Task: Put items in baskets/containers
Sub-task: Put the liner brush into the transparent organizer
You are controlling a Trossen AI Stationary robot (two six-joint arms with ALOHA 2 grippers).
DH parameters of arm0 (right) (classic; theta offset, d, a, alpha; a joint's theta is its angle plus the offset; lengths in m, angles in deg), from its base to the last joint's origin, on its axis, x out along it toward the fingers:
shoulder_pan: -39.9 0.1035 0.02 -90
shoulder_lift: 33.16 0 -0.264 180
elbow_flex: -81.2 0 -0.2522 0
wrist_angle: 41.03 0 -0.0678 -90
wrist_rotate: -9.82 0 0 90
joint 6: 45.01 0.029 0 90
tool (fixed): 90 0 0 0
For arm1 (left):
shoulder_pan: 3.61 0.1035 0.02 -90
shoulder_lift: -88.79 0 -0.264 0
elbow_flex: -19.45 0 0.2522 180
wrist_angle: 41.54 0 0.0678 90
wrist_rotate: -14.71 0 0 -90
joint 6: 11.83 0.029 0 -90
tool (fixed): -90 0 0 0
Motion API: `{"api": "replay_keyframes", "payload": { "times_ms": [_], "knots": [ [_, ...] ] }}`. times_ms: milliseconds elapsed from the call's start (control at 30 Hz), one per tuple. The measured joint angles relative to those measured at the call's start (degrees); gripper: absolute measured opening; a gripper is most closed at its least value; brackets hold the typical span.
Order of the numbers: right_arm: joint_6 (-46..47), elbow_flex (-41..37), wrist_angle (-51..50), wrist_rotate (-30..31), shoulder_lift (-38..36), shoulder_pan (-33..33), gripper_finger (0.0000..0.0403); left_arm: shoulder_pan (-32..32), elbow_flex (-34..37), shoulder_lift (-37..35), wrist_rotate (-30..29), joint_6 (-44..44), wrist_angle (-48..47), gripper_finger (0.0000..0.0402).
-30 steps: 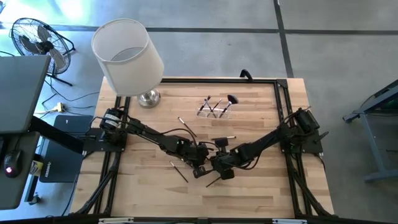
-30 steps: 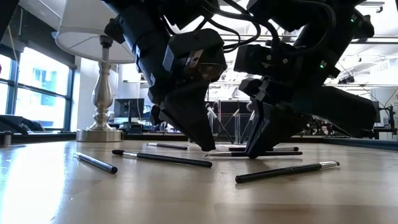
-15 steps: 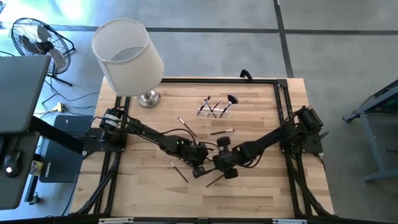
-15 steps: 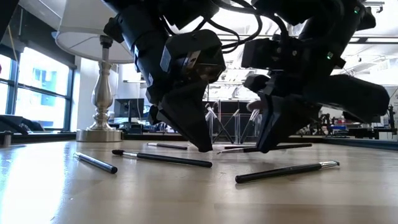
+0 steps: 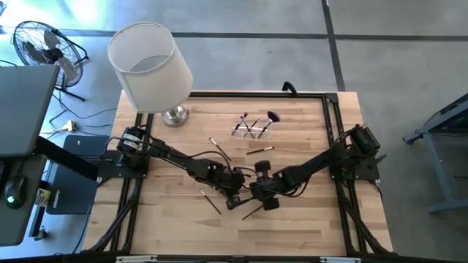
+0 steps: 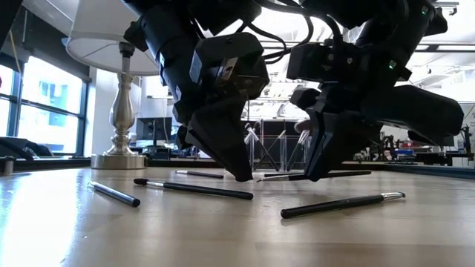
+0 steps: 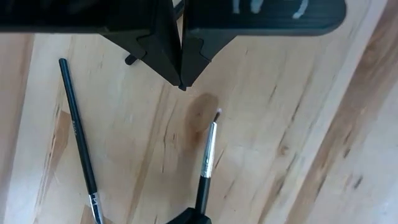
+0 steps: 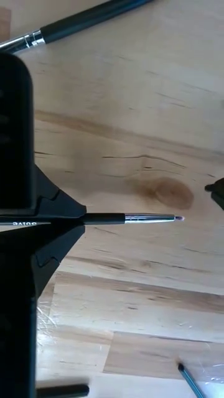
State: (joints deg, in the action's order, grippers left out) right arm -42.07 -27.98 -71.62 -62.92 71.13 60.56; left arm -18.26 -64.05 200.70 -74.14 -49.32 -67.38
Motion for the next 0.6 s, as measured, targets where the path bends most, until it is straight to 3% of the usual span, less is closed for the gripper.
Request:
{"api": "replay_keyframes", "payload": {
  "times_ms": [600],
  "knots": [
    [2.6,0.1,0.3,0.1,-0.1,0.0,0.0002,-0.9,-0.2,-1.2,7.7,-0.7,-3.9,0.0]
  ]
}}
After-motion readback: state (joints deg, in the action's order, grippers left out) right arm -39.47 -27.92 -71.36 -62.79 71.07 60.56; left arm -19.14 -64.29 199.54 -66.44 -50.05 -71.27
